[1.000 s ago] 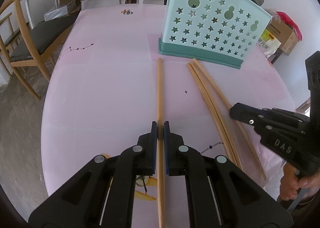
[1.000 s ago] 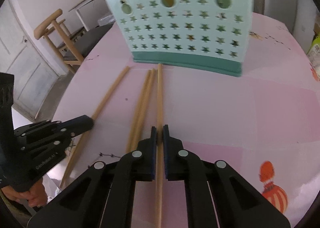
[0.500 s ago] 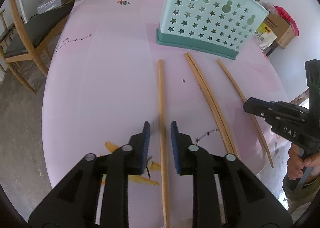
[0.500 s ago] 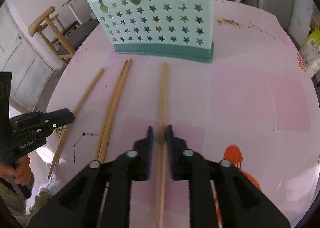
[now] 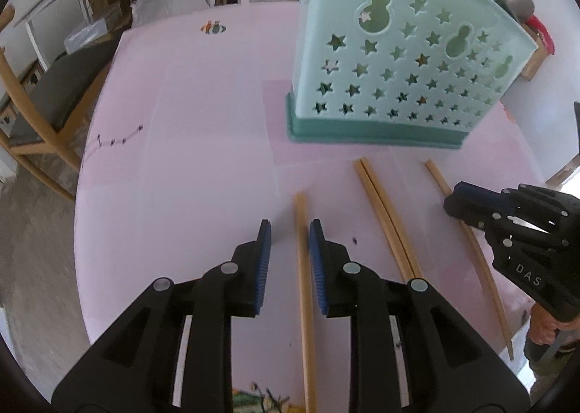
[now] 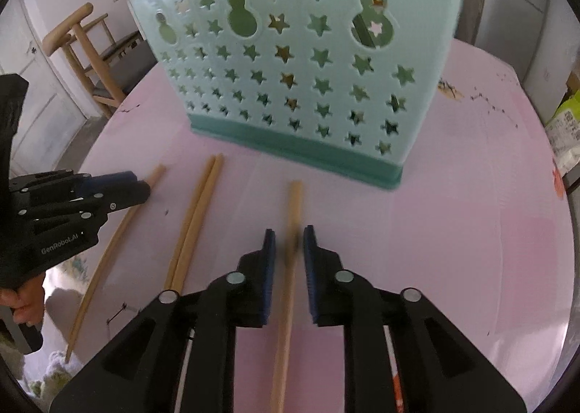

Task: Organize utensils
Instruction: 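Lift both held chopsticks upward toward the green holder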

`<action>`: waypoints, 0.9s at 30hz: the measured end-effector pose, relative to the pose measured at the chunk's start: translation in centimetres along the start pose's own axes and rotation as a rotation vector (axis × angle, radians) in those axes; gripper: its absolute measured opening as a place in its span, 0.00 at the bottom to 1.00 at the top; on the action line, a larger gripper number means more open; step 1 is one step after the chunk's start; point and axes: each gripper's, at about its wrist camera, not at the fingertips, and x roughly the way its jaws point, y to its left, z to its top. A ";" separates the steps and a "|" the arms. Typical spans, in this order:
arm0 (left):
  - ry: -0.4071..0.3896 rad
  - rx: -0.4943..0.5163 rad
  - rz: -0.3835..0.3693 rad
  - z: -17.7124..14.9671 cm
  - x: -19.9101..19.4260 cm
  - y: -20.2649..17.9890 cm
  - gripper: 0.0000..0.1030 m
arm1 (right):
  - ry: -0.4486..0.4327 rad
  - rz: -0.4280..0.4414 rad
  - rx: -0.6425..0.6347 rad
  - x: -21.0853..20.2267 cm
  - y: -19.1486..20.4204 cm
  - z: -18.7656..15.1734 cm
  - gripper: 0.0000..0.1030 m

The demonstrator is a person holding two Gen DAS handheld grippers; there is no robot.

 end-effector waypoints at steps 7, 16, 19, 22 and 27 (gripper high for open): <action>-0.028 -0.030 0.026 0.3 0.1 0.6 0.05 | -0.022 0.037 0.055 0.0 -1.1 0.5 0.07; -0.101 -0.110 -0.025 0.3 -2.3 2.5 0.05 | -0.203 0.076 0.113 -7.6 -3.1 0.9 0.07; -0.135 -0.131 -0.051 0.2 -3.3 2.9 0.05 | -0.299 0.094 0.142 -11.4 -3.8 1.6 0.07; -0.169 -0.148 -0.073 -0.1 -4.3 3.4 0.05 | -0.387 0.113 0.162 -14.9 -5.4 2.1 0.07; -0.221 -0.173 -0.102 -0.5 -5.8 3.8 0.05 | -0.566 0.118 0.156 -20.6 -6.2 3.6 0.07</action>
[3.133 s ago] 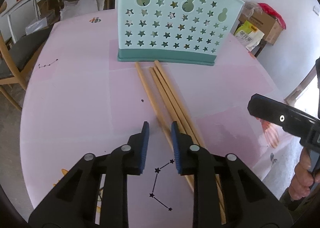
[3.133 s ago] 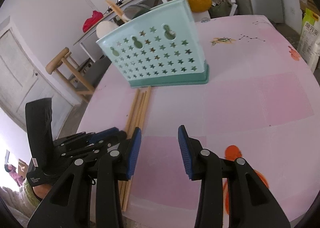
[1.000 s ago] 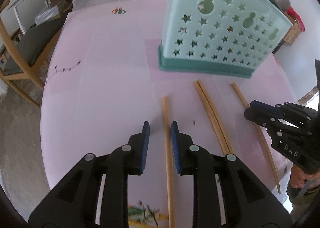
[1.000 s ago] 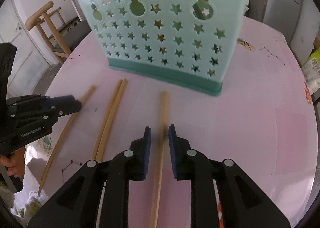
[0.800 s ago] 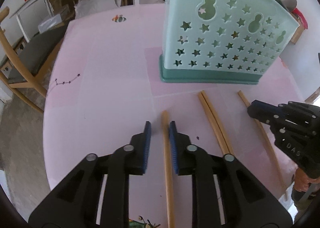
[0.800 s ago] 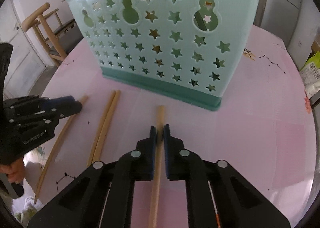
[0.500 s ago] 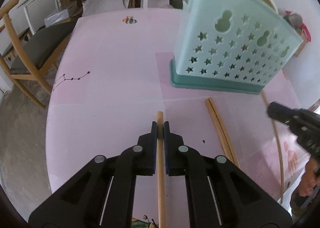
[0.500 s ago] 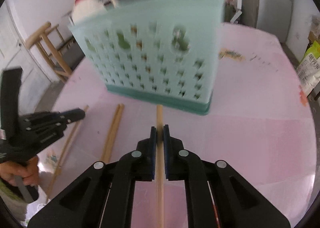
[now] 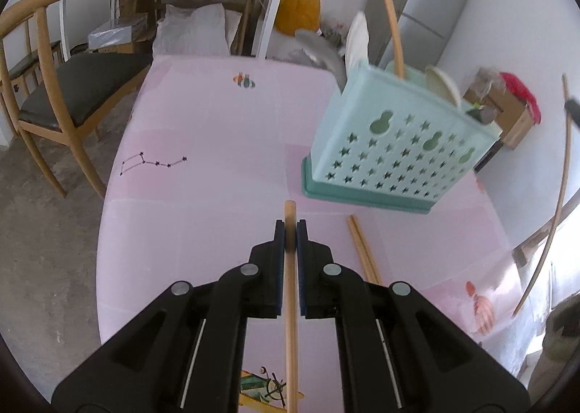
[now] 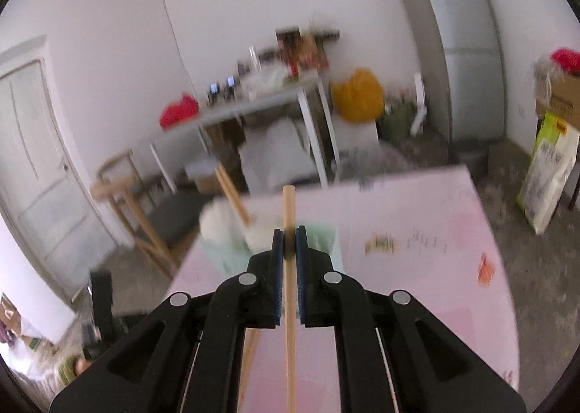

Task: Organize utensils
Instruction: 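Lift both held chopsticks upward toward the green holder, then insert both chopsticks upright into the green holder and open both tools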

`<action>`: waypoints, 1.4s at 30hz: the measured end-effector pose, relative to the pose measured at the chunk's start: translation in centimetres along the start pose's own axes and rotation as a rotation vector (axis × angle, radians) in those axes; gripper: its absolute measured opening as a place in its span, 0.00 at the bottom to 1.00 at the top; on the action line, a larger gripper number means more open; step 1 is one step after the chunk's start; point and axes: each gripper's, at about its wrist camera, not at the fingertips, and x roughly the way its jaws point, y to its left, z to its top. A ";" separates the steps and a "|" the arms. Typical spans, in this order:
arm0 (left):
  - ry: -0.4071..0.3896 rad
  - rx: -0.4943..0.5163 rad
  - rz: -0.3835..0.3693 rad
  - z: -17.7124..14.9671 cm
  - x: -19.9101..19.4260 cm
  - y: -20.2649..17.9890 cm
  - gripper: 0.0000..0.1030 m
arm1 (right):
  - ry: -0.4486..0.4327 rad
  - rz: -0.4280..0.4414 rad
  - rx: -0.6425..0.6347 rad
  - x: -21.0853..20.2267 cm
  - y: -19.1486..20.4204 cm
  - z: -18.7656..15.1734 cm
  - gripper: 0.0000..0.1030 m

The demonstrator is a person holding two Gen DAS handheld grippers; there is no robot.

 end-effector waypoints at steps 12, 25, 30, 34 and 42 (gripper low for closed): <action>-0.171 -0.043 -0.056 1.9 -5.1 0.5 0.05 | -0.310 0.021 -0.002 0.2 0.5 9.7 0.07; -0.372 -0.080 -0.170 4.7 -10.8 0.9 0.05 | -0.365 -0.112 -0.082 8.3 0.5 8.9 0.07; -0.411 -0.064 -0.195 5.6 -12.5 0.3 0.05 | -0.349 -0.106 -0.119 9.2 0.4 6.6 0.07; -0.476 -0.059 -0.228 6.5 -14.9 -0.6 0.04 | -0.323 -0.091 -0.143 9.0 0.0 4.3 0.07; -0.603 -0.027 -0.330 9.2 -19.1 -3.6 0.04 | -0.198 -0.004 -0.095 8.1 -2.2 2.2 0.39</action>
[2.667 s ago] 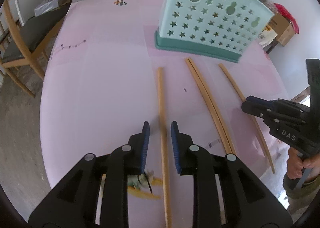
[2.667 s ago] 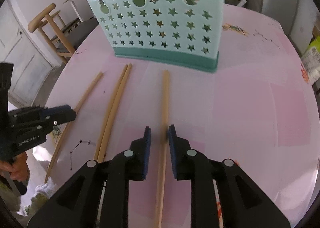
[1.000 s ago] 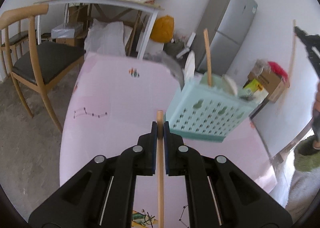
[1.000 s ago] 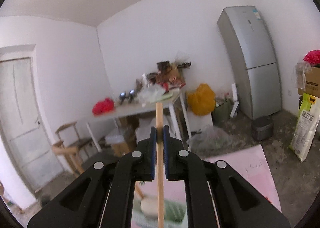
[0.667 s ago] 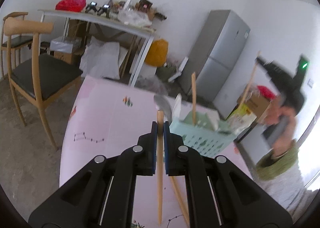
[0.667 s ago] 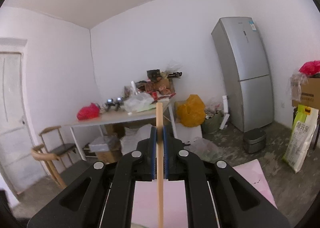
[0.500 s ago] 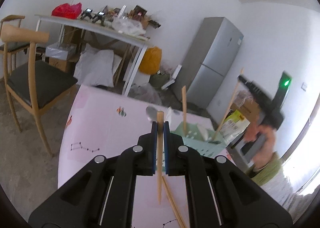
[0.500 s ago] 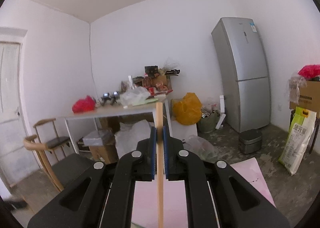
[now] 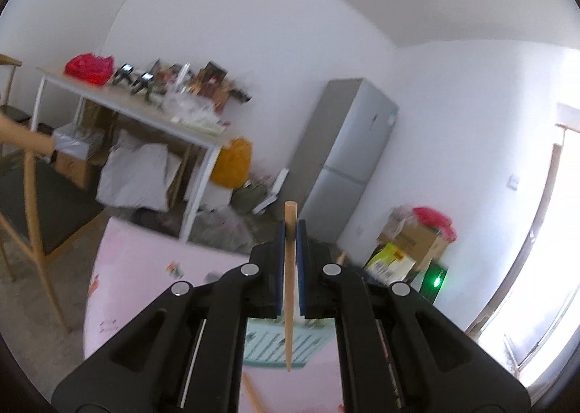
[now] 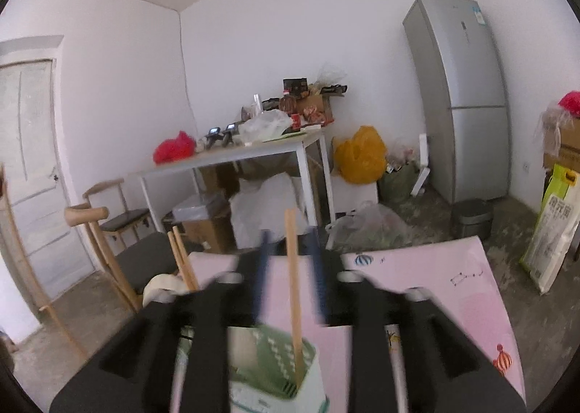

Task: Organize utensils
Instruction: 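Insert both chopsticks upright into the green holder and open both tools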

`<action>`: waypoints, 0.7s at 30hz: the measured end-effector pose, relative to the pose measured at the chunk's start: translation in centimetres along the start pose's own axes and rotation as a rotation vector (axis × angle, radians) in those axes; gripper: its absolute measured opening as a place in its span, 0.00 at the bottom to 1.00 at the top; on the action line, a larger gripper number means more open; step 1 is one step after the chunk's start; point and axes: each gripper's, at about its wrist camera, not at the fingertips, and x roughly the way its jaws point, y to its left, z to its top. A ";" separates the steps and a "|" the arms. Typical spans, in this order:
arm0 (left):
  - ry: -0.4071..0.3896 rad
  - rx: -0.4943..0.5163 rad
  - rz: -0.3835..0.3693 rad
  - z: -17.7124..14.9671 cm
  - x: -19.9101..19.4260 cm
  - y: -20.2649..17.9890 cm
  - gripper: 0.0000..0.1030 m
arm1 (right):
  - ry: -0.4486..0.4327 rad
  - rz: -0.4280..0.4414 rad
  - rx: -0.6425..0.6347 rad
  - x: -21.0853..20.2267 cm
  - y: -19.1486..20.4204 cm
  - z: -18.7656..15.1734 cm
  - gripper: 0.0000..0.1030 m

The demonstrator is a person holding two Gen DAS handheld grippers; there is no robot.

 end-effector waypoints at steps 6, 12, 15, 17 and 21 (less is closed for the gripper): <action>-0.050 0.020 -0.058 1.5 1.6 -3.2 0.04 | -0.052 0.035 0.056 -4.1 -1.8 0.3 0.49; -0.053 0.030 -0.069 1.5 5.8 -5.2 0.04 | -0.089 0.034 0.135 -7.8 -3.9 0.0 0.49; -0.033 0.050 -0.043 0.6 8.7 -5.7 0.04 | -0.099 0.038 0.152 -8.9 -4.4 -0.4 0.50; -0.009 0.061 -0.028 -0.1 10.8 -5.9 0.04 | -0.104 0.034 0.148 -9.5 -4.6 -0.8 0.50; 0.034 0.087 -0.007 -1.9 14.1 -6.0 0.04 | -0.096 0.033 0.169 -9.8 -5.5 -1.5 0.50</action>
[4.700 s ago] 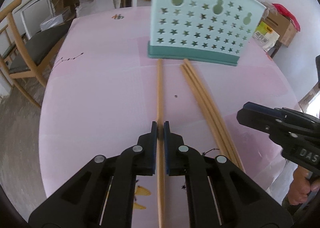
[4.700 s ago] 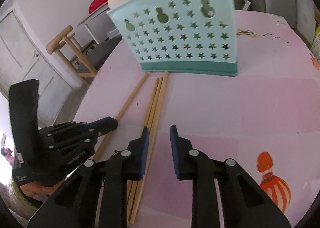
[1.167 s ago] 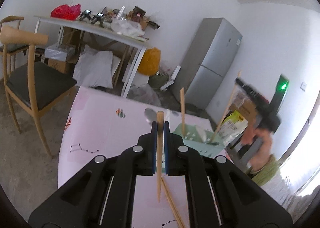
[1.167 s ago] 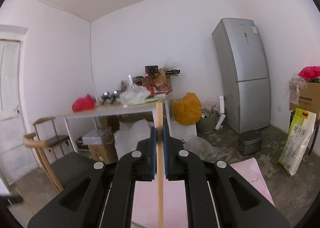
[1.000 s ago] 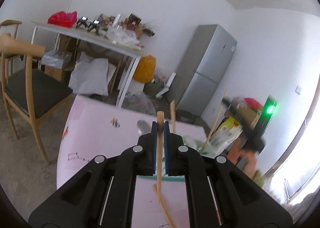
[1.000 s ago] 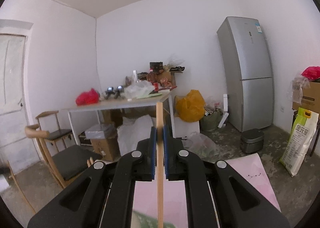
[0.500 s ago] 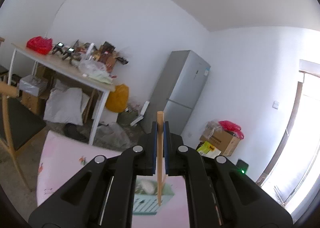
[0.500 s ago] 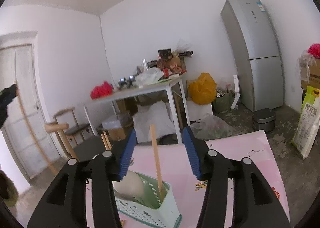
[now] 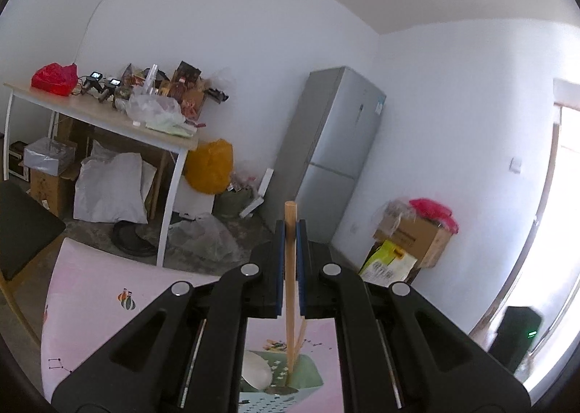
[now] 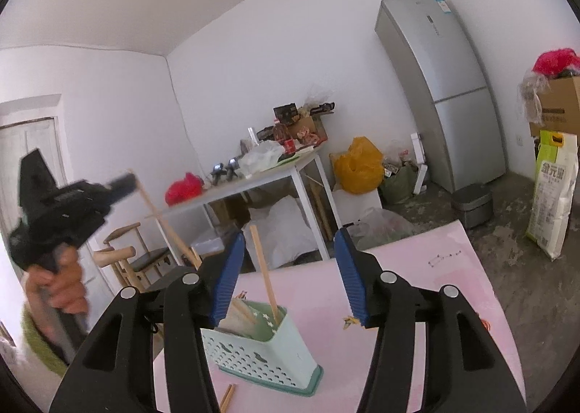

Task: Organize utensils
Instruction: 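Insert both chopsticks upright into the green holder and open both tools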

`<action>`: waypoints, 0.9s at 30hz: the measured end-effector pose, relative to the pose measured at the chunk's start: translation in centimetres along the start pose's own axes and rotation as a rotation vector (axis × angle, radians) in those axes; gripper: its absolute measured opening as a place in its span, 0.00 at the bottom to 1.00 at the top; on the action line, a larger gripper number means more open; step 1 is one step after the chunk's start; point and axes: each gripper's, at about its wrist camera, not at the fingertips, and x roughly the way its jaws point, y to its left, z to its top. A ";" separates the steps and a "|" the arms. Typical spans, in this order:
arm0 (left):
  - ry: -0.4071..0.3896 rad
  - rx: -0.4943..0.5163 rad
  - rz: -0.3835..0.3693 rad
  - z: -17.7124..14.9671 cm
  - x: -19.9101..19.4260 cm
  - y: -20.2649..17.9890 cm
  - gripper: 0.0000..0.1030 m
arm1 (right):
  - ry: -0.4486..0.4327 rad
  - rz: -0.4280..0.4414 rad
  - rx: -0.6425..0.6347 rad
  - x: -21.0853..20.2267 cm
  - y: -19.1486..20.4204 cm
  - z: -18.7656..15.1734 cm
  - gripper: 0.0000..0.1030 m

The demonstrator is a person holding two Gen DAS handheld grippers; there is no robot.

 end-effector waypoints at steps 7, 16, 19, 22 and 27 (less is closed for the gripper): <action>0.096 0.062 0.049 -3.8 4.3 -0.2 0.05 | 0.047 -0.010 0.032 0.6 -1.3 -1.2 0.50; 0.169 0.026 0.008 -5.4 3.8 0.8 0.37 | 0.102 -0.023 0.055 0.8 -1.6 -2.9 0.50; 0.144 0.040 0.005 -4.8 2.1 0.7 0.44 | 0.108 -0.031 0.056 0.4 -1.4 -3.1 0.50; 0.132 0.051 0.004 -4.5 -0.1 0.8 0.52 | 0.116 -0.033 0.065 -0.4 -0.8 -3.5 0.50; 0.152 0.111 0.067 -5.2 -4.4 1.7 0.65 | 0.174 -0.020 0.059 -1.6 0.5 -5.1 0.50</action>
